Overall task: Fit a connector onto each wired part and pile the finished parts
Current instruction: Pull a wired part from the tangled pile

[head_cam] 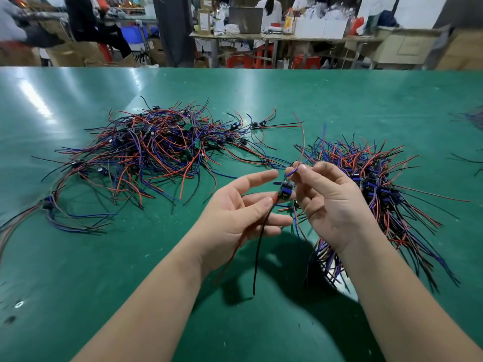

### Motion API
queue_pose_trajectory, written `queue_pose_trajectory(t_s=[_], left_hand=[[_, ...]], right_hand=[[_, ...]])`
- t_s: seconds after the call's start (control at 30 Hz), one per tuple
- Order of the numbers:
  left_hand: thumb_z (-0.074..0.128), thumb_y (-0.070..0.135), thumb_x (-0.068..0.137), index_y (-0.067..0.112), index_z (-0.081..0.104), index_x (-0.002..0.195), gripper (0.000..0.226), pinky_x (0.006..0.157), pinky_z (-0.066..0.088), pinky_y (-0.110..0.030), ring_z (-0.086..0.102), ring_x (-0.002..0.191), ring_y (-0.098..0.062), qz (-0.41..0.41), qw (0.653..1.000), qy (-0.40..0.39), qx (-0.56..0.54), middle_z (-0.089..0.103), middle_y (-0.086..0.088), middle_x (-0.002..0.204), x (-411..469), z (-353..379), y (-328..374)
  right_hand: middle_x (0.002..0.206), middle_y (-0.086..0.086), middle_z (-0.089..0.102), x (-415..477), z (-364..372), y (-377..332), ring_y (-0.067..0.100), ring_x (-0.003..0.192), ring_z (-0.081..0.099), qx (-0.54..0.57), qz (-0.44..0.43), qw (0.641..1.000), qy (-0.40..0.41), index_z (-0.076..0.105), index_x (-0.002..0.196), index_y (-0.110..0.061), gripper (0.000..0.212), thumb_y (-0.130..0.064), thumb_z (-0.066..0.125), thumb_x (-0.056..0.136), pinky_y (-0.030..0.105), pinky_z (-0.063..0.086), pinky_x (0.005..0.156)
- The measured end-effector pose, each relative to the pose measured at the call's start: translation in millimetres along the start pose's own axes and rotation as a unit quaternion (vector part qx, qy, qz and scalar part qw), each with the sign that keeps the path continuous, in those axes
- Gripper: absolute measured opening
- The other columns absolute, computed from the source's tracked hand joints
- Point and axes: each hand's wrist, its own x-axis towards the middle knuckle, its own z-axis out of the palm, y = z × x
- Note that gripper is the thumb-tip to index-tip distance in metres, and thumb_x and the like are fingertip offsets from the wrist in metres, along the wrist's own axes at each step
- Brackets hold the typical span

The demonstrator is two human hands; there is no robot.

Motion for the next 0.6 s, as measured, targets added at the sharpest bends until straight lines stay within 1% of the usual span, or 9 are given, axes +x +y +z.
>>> queue_pose_trajectory(t_s=[0.1,0.17,0.2,0.23,0.3,0.37,0.4,0.5,0.6], left_hand=[[0.059,0.011,0.078,0.017,0.060,0.115,0.037,0.052,0.054,-0.019,0.071,0.063,-0.015,-0.010,1.000,0.001,-0.008,0.071,-0.007,0.098,0,1,-2],[0.059,0.013,0.078,0.014,0.063,0.112,0.034,0.050,0.053,-0.018,0.069,0.059,-0.013,-0.015,1.000,0.010,-0.013,0.070,-0.005,0.091,1,2,-2],[0.060,0.016,0.077,0.012,0.064,0.110,0.033,0.049,0.052,-0.018,0.068,0.056,-0.012,-0.016,1.000,0.016,-0.013,0.069,-0.003,0.086,1,2,-1],[0.061,0.019,0.076,0.011,0.065,0.108,0.033,0.049,0.051,-0.017,0.067,0.054,-0.011,-0.015,1.000,0.023,-0.008,0.069,0.000,0.082,1,2,-1],[0.066,0.021,0.073,0.012,0.068,0.104,0.033,0.049,0.050,-0.017,0.064,0.051,-0.009,-0.011,0.999,0.038,0.008,0.070,0.002,0.079,1,2,0],[0.070,0.020,0.068,0.012,0.070,0.100,0.033,0.049,0.051,-0.017,0.062,0.050,-0.008,-0.013,0.997,0.065,0.026,0.072,-0.001,0.081,2,1,-2],[0.072,0.020,0.065,0.013,0.072,0.097,0.033,0.049,0.051,-0.018,0.061,0.050,-0.008,-0.017,0.996,0.082,0.035,0.073,-0.003,0.082,2,0,-3],[0.074,0.022,0.061,0.014,0.076,0.088,0.027,0.051,0.052,-0.019,0.061,0.051,-0.008,-0.027,0.992,0.106,0.056,0.073,-0.006,0.083,2,-1,-4],[0.073,0.024,0.066,0.018,0.078,0.086,0.022,0.053,0.052,-0.019,0.060,0.052,-0.009,-0.022,0.990,0.080,0.112,0.073,-0.003,0.080,-1,0,-4]], right_hand=[[0.079,0.007,0.073,1,-3,-1,0.011,0.066,0.070,0.032,0.031,0.999,-0.019,0.050,0.089,-0.018,0.034,-0.004,0.067,0.063,0.013,0.047,0.053],[0.080,0.004,0.073,1,-3,-2,0.007,0.065,0.068,0.021,0.044,0.998,-0.049,0.052,0.098,-0.016,0.037,-0.006,0.066,0.065,0.011,0.046,0.054],[0.078,0.002,0.073,1,-3,-2,0.006,0.064,0.067,0.008,0.046,0.997,-0.061,0.056,0.100,-0.014,0.037,-0.006,0.065,0.065,0.011,0.047,0.055],[0.076,0.001,0.072,1,-2,-1,0.006,0.063,0.067,-0.006,0.044,0.997,-0.068,0.059,0.099,-0.012,0.035,-0.005,0.065,0.064,0.012,0.049,0.055],[0.073,0.001,0.071,0,-2,2,0.007,0.061,0.067,-0.035,0.028,0.997,-0.069,0.068,0.089,-0.012,0.029,-0.003,0.068,0.061,0.014,0.050,0.055],[0.072,0.001,0.070,0,-2,5,0.008,0.062,0.066,-0.074,0.003,0.995,-0.069,0.073,0.076,-0.016,0.021,-0.005,0.071,0.058,0.015,0.049,0.054],[0.071,0.000,0.070,-1,-2,6,0.007,0.062,0.065,-0.102,-0.011,0.992,-0.071,0.074,0.073,-0.016,0.019,-0.006,0.071,0.057,0.014,0.048,0.054],[0.063,-0.001,0.067,-2,-4,9,0.005,0.054,0.057,-0.205,-0.029,0.974,-0.092,0.074,0.074,-0.014,0.014,-0.012,0.072,0.061,0.014,0.044,0.051],[0.059,0.003,0.061,-4,-7,7,0.008,0.046,0.047,-0.281,0.014,0.949,-0.144,0.074,0.084,-0.009,0.021,-0.017,0.071,0.065,0.016,0.037,0.044]])
